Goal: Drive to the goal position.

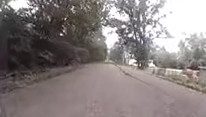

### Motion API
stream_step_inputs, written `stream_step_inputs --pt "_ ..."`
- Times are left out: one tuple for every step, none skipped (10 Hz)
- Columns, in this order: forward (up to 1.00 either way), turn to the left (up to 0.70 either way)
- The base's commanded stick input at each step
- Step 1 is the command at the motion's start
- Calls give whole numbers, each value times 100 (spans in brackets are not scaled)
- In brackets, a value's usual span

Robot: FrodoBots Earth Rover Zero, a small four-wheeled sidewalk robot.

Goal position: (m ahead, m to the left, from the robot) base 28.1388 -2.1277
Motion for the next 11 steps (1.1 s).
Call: stream_step_inputs --pt "70 0" --pt "70 0" --pt "70 0" --pt "70 0" --pt "70 0" --pt "70 0" --pt "70 0" --pt "70 0" --pt "70 0" --pt "70 0" --pt "70 0"
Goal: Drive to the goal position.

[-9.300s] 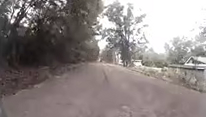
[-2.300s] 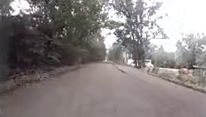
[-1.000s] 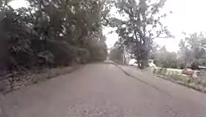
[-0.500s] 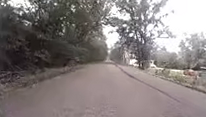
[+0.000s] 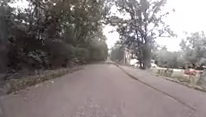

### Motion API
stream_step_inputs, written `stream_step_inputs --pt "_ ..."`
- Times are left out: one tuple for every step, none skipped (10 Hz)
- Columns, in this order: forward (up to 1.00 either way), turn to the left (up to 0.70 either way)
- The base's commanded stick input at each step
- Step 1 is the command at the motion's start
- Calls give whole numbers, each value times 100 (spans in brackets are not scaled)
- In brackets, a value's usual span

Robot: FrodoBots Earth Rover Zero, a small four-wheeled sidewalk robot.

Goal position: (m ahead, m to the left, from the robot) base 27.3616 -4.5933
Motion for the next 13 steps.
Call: stream_step_inputs --pt "70 0" --pt "70 0" --pt "70 0" --pt "70 -10" --pt "70 -14" --pt "70 -3" --pt "70 0" --pt "70 0" --pt "70 0" --pt "70 0" --pt "70 0" --pt "70 0" --pt "70 0"
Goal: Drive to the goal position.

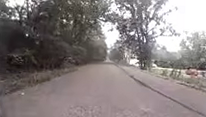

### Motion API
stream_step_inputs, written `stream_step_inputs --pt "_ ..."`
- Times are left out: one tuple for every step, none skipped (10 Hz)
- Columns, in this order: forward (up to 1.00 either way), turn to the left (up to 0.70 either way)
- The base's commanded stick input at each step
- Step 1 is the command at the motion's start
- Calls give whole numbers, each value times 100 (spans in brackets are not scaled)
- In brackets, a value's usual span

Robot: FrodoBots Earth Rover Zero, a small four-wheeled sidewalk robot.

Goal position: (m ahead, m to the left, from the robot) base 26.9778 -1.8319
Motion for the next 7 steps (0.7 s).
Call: stream_step_inputs --pt "70 0" --pt "70 0" --pt "70 0" --pt "70 3" --pt "70 24" --pt "70 30" --pt "70 6"
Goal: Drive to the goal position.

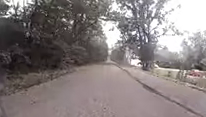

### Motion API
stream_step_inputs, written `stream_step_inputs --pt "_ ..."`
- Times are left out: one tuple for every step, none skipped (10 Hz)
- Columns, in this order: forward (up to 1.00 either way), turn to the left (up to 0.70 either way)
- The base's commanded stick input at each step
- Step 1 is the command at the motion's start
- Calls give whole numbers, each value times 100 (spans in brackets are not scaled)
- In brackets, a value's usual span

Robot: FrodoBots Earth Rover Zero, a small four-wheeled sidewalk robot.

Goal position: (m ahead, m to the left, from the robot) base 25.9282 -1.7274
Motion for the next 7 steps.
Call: stream_step_inputs --pt "70 0" --pt "70 0" --pt "70 0" --pt "70 0" --pt "70 0" --pt "70 0" --pt "70 0"
